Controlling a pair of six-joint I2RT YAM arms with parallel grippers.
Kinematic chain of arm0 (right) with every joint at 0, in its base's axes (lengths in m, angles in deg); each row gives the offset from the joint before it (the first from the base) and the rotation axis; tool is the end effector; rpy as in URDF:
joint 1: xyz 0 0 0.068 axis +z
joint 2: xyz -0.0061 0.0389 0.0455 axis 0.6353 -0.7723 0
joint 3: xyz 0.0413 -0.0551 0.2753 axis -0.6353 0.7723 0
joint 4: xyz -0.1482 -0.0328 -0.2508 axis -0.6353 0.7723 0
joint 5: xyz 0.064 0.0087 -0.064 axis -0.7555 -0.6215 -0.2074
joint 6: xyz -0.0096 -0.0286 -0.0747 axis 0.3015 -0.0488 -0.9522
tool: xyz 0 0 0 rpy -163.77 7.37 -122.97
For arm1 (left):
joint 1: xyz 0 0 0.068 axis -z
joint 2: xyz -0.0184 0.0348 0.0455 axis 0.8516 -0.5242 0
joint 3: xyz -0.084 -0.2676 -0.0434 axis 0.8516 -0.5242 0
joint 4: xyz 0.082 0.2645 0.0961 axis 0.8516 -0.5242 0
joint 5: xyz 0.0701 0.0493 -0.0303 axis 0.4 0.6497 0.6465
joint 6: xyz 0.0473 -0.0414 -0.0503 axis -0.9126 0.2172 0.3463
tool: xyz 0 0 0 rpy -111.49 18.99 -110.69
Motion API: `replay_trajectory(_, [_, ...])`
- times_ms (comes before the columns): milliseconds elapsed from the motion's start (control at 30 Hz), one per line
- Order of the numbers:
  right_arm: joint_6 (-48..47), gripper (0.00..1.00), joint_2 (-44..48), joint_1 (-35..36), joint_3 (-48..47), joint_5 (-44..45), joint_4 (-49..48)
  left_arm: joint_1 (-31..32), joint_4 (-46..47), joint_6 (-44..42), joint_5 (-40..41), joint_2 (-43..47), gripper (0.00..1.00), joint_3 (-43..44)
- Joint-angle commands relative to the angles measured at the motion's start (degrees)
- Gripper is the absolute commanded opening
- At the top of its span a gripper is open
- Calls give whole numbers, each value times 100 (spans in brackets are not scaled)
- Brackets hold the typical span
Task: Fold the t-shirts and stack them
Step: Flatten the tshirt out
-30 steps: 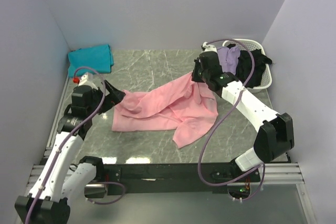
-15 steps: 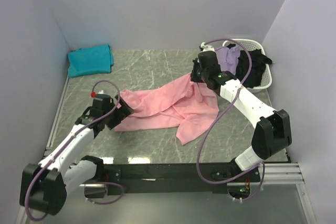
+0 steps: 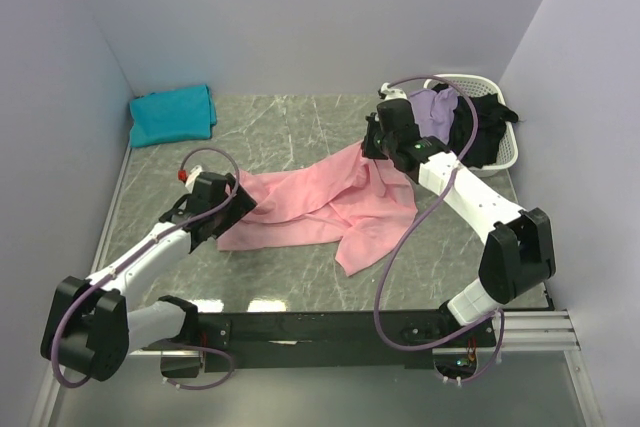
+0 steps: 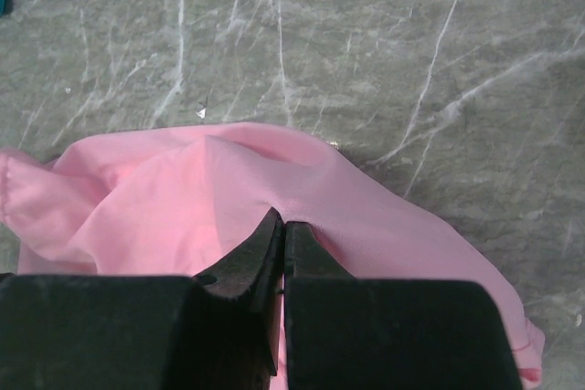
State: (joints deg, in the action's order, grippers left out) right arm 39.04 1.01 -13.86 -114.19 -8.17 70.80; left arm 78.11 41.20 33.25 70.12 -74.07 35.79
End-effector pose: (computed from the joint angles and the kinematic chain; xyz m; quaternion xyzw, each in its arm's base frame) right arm 0.3778 0.1740 0.2936 -0.0134 0.8807 0.1511 0.4487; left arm 0.2587 -0.0834 0.1680 -0.3145 0.8734 -0.1814 0.3246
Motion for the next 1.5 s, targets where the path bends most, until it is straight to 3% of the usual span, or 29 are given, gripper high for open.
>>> replay_trajectory(0, [-36, 0, 159, -27, 52, 2, -207, 14, 140, 62, 440, -46, 91, 307])
replay_trajectory(67, [-19, 0, 159, -36, 87, -16, -224, 14, 149, 44, 458, -99, 80, 298])
replay_trajectory(200, [-27, 0, 167, -36, 123, 2, -198, 14, 201, 53, 414, -248, 70, 246])
replay_trajectory(300, [-36, 0, 168, -36, 132, 10, -189, 14, 280, 62, 396, -275, 77, 175])
replay_trajectory(467, [-36, 0, 159, -27, 123, 2, -181, 14, 377, 71, 458, -363, 79, 79])
replay_trajectory(933, [-36, 0, 132, -36, 176, 37, -172, 14, 641, 44, 387, -864, 72, 17])
replay_trajectory(1133, [-54, 0, 106, -45, 132, 54, -154, 14, 746, 0, 422, -1171, 57, 105])
replay_trajectory(1467, [-27, 0, 45, -45, 132, 28, -136, 14, 773, -70, 563, -1391, 43, 219])
